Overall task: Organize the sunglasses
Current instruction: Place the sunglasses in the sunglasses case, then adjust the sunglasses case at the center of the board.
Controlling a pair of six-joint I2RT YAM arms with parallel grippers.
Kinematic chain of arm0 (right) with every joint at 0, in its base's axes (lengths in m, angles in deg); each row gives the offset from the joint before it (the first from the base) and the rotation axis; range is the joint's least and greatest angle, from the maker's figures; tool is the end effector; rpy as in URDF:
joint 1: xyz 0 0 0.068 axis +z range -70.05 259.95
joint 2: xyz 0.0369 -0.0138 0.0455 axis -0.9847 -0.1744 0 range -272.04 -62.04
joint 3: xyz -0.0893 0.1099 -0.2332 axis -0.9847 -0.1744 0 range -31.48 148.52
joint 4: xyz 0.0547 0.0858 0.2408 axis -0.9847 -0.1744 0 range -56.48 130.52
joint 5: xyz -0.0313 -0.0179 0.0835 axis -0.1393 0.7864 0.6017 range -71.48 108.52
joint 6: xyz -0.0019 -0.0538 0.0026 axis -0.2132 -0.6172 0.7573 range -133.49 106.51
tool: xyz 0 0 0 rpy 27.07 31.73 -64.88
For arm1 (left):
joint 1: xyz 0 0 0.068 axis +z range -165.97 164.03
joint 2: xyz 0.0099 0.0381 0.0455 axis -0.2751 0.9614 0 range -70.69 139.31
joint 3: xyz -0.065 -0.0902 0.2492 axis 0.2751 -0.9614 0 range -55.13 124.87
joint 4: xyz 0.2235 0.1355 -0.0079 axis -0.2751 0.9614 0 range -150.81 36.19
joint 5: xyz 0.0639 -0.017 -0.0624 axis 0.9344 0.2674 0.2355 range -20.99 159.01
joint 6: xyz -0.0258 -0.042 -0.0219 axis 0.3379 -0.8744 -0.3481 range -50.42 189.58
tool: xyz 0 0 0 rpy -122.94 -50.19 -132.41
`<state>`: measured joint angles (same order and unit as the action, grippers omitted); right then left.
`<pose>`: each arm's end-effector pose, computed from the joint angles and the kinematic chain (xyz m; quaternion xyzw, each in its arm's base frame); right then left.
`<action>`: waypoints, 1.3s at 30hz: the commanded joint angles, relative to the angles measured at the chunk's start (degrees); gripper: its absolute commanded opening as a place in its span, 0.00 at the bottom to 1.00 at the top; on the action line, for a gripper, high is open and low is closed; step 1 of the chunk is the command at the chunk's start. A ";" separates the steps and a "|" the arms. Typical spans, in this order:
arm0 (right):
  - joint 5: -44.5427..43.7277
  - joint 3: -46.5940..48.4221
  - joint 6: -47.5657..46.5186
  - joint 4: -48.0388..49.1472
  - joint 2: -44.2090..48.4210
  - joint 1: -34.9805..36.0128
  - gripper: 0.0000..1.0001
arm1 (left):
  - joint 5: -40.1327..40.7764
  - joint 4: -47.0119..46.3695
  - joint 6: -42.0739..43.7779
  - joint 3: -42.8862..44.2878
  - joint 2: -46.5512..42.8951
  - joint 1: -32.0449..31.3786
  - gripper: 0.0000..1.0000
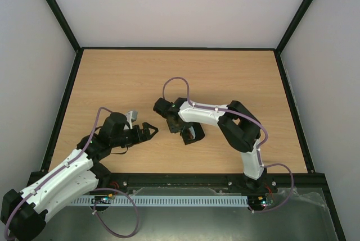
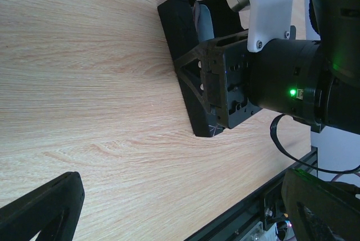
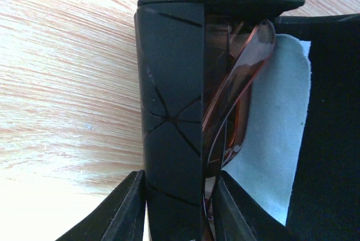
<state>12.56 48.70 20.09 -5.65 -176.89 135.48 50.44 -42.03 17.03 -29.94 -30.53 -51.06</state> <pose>0.2204 0.3146 0.1551 -0.1854 0.9781 0.0191 0.0932 0.1243 -0.1014 0.2186 -0.0569 0.8719 -0.4247 0.2371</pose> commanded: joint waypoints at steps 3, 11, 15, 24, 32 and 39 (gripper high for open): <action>-0.83 0.86 0.21 0.47 -0.49 0.28 0.37 | -0.12 0.42 0.00 -0.84 -0.28 -0.32 0.99; -1.83 2.62 0.85 -1.60 4.95 0.24 0.69 | 0.17 0.55 -0.07 -1.20 -0.38 -0.28 0.99; -0.02 3.55 1.09 -1.53 10.68 0.20 0.77 | 0.76 0.61 -0.23 -1.05 -0.27 -0.24 0.99; 5.78 -11.56 2.22 7.88 32.50 -7.01 0.80 | 0.79 -2.06 -0.68 -0.65 4.24 -0.56 0.99; 11.94 -26.44 0.43 12.39 45.01 -16.33 0.81 | 1.04 -5.25 -0.89 0.56 10.33 -1.56 0.99; 15.40 -34.48 -0.61 13.69 52.07 -21.39 0.81 | 2.40 -8.55 -2.27 2.15 16.86 -3.84 0.99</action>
<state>25.74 16.66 21.01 5.49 -128.13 115.92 51.69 -47.19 16.09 -29.72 -16.15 -53.79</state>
